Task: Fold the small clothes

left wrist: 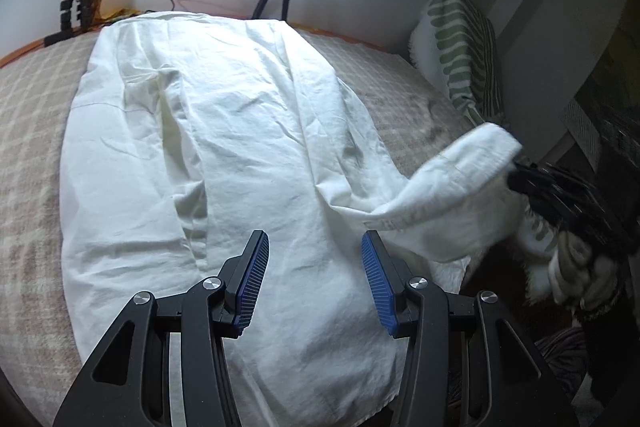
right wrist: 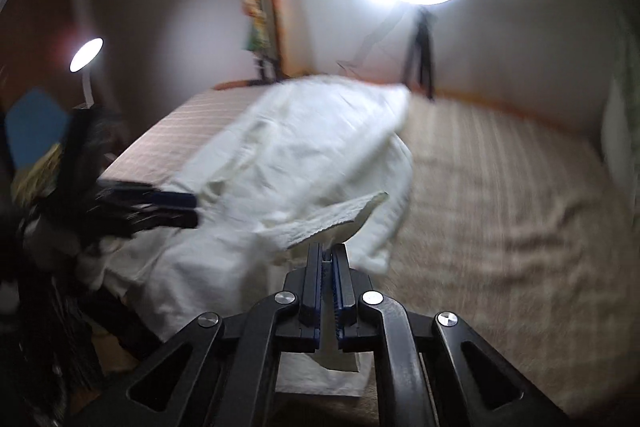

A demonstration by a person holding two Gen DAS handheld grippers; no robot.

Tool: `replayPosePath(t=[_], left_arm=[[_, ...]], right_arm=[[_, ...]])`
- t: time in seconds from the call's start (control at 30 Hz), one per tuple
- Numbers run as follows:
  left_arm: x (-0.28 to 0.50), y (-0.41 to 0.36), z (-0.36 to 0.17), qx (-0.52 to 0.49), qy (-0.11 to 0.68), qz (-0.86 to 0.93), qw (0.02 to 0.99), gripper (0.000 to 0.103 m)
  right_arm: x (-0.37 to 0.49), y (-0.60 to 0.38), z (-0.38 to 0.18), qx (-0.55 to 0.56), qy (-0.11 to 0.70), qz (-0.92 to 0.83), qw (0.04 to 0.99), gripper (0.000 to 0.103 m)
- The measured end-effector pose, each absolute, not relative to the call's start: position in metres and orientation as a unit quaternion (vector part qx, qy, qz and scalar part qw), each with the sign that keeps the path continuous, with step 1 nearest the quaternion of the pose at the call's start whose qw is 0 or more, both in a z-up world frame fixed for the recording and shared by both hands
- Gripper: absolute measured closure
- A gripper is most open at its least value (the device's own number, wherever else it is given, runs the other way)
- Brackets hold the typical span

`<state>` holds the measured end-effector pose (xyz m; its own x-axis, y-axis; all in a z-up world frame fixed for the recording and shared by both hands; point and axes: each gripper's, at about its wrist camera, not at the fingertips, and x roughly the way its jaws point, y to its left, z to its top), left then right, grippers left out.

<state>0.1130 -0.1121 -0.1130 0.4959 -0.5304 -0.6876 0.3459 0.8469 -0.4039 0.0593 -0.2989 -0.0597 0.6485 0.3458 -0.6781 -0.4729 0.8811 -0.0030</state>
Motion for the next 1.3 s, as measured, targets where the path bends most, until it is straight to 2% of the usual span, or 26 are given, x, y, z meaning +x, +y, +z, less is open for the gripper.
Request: replayPosePath(t=[0.03,0.07,0.13,0.17,0.33,0.53,0.73,0.8,0.83,0.87,0.9,0.93,1.3], left_arm=[[0.114,-0.11,-0.113,-0.11,0.433,-0.254,0.858,0.056],[0.114,-0.108,-0.112,-0.112,0.433,-0.252,0.858,0.056],[0.113,-0.104,-0.111,-0.114,0.432,-0.248,0.86,0.056],[0.112,-0.103,-0.111,-0.114,0.431,-0.246,0.86,0.056],[0.105,-0.101,-0.112,-0.117,0.437,-0.251,0.856,0.056],[0.083,-0.12,-0.13,-0.123,0.475,-0.282,0.825,0.056],[0.075,-0.14,-0.146,-0.095,0.496,-0.281,0.816,0.056],[0.076,-0.141,-0.148,-0.105,0.495,-0.282,0.815,0.059],[0.076,-0.141,-0.149,-0.107,0.494,-0.283,0.815,0.066],[0.076,-0.143,-0.15,-0.106,0.493,-0.286,0.815,0.081],[0.076,-0.144,-0.152,-0.106,0.494,-0.289,0.813,0.089],[0.077,-0.145,-0.154,-0.11,0.496,-0.293,0.81,0.096],[0.077,-0.16,-0.145,-0.196,0.483,-0.326,0.789,0.1]], right_arm=[[0.05,-0.288,-0.054,-0.098,0.343,0.252,0.9,0.099],[0.044,-0.28,-0.051,-0.099,0.341,0.276,0.893,0.094],[0.031,-0.258,-0.054,-0.115,0.347,0.334,0.869,0.08],[0.026,-0.249,-0.056,-0.122,0.35,0.354,0.858,0.068],[0.025,-0.238,-0.075,-0.14,0.374,0.396,0.827,0.065],[0.118,-0.301,-0.107,-0.017,0.461,0.225,0.858,0.065],[0.193,-0.342,-0.146,0.093,0.511,0.146,0.842,0.069],[0.21,-0.345,-0.15,0.106,0.509,0.142,0.843,0.077],[0.216,-0.344,-0.15,0.102,0.504,0.14,0.846,0.082],[0.22,-0.341,-0.15,0.096,0.502,0.138,0.848,0.092],[0.225,-0.341,-0.15,0.093,0.501,0.136,0.85,0.1],[0.227,-0.342,-0.15,0.097,0.5,0.136,0.85,0.101],[0.223,-0.35,-0.097,0.036,0.453,0.134,0.881,0.103]])
